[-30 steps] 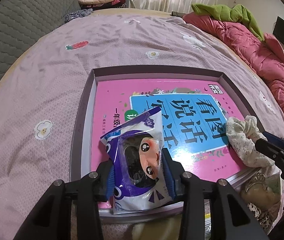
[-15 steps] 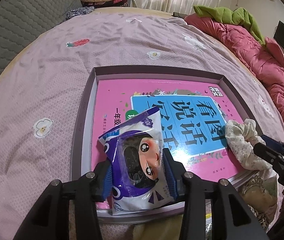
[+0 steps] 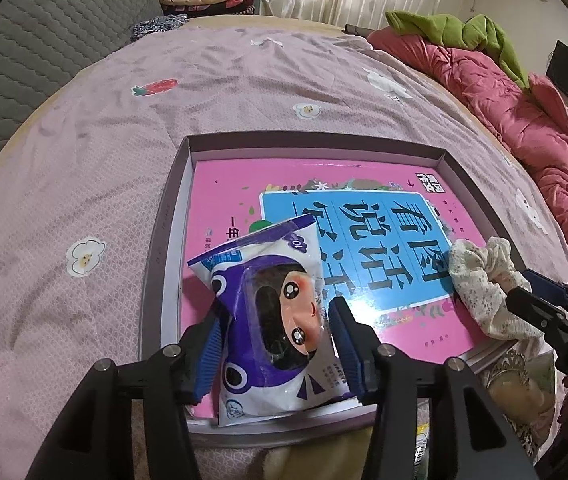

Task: Organize soft objects
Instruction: 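Lower the scrunchie into the tray and open right tool while left tool lowers the bag, then open the left tool to release the snack bag onto the book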

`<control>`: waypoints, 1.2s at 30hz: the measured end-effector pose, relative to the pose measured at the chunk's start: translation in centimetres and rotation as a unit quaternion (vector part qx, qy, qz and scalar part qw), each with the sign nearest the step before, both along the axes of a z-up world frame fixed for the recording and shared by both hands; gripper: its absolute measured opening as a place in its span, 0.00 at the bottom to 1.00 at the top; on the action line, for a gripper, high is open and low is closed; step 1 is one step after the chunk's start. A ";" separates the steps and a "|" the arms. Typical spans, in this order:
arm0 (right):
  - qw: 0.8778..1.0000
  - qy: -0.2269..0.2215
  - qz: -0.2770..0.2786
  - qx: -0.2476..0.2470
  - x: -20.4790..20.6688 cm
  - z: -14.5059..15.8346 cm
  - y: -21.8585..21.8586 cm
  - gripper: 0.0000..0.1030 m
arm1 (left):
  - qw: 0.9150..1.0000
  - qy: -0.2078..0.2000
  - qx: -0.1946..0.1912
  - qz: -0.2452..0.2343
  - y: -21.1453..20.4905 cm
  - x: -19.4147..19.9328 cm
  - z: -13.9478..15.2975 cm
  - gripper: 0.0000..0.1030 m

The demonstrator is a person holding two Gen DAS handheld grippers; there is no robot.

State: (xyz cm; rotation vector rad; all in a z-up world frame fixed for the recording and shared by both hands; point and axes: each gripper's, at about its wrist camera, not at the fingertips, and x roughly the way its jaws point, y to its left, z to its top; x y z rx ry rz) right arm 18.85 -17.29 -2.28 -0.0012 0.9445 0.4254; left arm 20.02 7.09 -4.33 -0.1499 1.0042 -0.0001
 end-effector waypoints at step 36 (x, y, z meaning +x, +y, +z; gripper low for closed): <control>0.997 -0.071 -0.001 0.034 -1.2 2.7 -1.1 0.73 | 0.993 -0.103 -0.015 0.049 3.4 -3.8 5.4 0.61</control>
